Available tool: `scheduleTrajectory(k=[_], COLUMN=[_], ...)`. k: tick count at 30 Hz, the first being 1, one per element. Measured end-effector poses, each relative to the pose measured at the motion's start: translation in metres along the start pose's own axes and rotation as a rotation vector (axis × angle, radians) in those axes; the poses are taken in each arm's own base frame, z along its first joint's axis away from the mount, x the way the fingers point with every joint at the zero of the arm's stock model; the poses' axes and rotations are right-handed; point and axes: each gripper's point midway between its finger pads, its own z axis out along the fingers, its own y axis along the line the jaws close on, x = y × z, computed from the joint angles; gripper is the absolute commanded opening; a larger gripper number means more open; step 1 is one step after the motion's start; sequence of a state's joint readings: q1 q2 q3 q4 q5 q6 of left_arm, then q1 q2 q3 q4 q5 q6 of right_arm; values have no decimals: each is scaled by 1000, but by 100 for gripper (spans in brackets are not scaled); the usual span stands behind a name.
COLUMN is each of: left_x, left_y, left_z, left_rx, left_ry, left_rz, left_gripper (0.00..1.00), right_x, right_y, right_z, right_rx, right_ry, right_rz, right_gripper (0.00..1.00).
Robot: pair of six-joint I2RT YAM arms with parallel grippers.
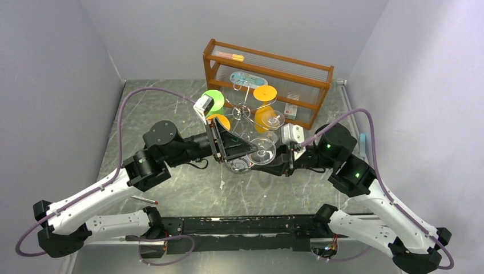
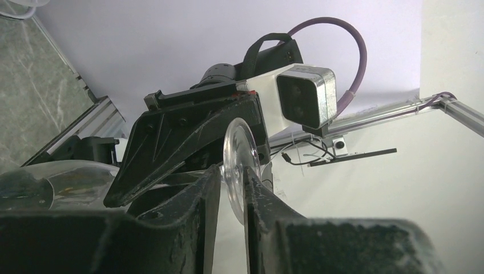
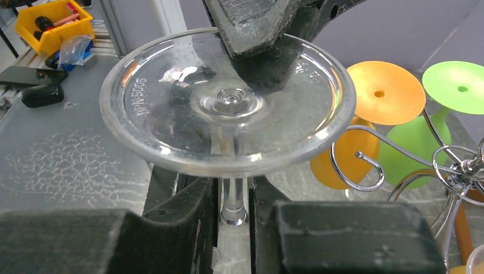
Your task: Place the wine glass upside down on the wine glass rack
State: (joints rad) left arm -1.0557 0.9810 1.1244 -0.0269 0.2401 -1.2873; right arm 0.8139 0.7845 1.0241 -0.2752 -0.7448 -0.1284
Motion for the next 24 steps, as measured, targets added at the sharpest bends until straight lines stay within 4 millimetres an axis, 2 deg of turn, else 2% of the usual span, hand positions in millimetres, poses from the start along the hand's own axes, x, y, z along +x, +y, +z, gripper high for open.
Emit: scheduleTrajectory(k=[3, 5, 10, 13, 15, 16, 20, 24], left_x=[1, 2, 3, 4, 7, 7, 7, 2], left_y=[3, 7, 15, 13, 13, 13, 13, 12], left_z=[1, 4, 6, 5, 2, 2, 1, 0], left_rx=[-4, -14, -35, -30, -34, -36, -46, -68], left_ry=[5, 13, 22, 27, 40, 44, 43, 21], left_rz=[18, 35, 78, 89, 87, 84, 79, 86], left_gripper=[39, 39, 21, 6, 5, 5, 5, 5], right_x=[2, 5, 14, 13, 13, 13, 13, 6], right_y=[1, 1, 2, 2, 0, 0, -2, 1], right_z=[1, 3, 5, 4, 4, 4, 3, -2], right_rx=[-10, -18, -26, -27, -15, -14, 2, 26], right_ry=[9, 20, 52, 48, 48, 48, 49, 32], right_rz=[13, 29, 75, 78, 77, 74, 81, 115], right_gripper=[0, 0, 0, 0, 0, 4, 38, 61])
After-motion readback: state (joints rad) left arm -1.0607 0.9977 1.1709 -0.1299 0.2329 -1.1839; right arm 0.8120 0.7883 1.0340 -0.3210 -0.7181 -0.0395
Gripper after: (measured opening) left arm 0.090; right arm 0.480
